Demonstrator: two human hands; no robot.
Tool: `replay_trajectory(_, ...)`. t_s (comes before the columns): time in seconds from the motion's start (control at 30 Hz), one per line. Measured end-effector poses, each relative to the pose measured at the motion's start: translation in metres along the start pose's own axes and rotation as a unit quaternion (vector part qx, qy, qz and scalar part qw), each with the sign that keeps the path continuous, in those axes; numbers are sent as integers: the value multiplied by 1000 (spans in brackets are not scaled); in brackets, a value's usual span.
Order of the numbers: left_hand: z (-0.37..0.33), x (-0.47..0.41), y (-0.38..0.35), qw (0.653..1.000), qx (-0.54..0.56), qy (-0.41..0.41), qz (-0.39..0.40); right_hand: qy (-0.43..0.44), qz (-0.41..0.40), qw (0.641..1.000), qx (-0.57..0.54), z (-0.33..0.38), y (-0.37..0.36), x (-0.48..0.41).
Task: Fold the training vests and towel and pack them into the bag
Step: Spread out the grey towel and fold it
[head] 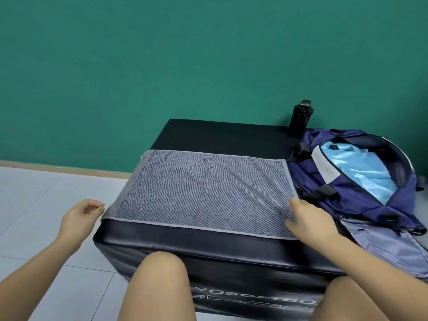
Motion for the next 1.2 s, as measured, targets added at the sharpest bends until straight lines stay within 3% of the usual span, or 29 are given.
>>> replay_trajectory(0.2,25,-13,-17,982,118,135,57,96,-32,991,-89,106,1,-13)
replay_trajectory(0.4,35,-17,-29,920,262,260,133,185,-32,972,-145,232,-2,-25)
replay_trajectory(0.67,40,-40,-12,909,331,246,65,263,-31,940,-214,353,-12,-31)
replay_trajectory(0.8,16,-45,-3,922,329,189,74,276,-28,931,-236,389,-11,-36)
replay_trajectory(0.9,-11,-41,-1,936,313,130,93,237,18,920,-313,408,-10,-45)
replay_trajectory(1.0,-39,-31,-9,955,258,66,131,170,110,859,-470,421,-13,-56)
replay_trajectory(1.13,-65,-14,-29,970,169,-14,172,61,216,701,-677,413,-18,-71)
replay_trajectory(1.2,-74,-6,-40,968,148,-30,200,36,230,665,-710,405,-23,-78)
Point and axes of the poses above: each hand's wrist, its own x-axis away from the middle knuckle, its own y-axis out of the back of the hand, z = x × y, the point moved 3 cm from there along -x, towards the middle knuckle, and after that the axes turned 4 degrees about z, right-handed, at the moved point
